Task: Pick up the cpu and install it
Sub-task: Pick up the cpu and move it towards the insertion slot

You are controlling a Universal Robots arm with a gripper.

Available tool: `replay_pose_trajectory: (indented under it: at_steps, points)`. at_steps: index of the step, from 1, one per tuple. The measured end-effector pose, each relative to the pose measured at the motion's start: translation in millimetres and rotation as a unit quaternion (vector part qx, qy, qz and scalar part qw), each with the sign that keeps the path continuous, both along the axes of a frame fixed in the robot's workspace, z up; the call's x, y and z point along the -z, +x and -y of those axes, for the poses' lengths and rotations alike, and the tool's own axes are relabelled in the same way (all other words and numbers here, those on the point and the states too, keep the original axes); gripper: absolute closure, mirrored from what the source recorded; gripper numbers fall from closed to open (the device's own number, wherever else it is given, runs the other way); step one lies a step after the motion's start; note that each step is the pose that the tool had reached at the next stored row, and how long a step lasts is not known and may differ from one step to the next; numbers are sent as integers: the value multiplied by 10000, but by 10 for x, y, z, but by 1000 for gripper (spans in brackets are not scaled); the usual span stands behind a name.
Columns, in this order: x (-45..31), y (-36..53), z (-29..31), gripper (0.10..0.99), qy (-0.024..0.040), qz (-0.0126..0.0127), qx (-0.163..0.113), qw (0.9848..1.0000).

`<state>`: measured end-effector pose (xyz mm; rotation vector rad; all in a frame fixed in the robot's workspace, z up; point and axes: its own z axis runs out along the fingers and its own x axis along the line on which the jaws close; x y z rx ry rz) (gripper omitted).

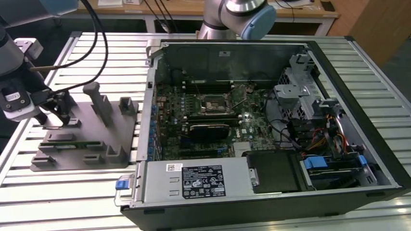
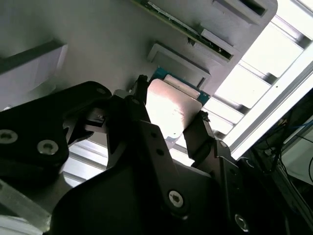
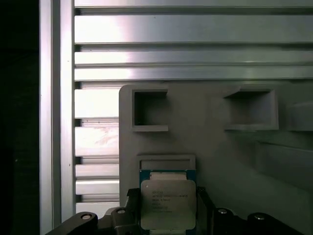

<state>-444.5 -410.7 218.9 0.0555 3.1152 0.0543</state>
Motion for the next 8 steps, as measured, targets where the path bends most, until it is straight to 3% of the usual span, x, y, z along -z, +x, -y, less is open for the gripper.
replay_pose_trajectory:
  at_steps: [8]
  points:
    - [-156,0,0,541,0,4,0,10000]
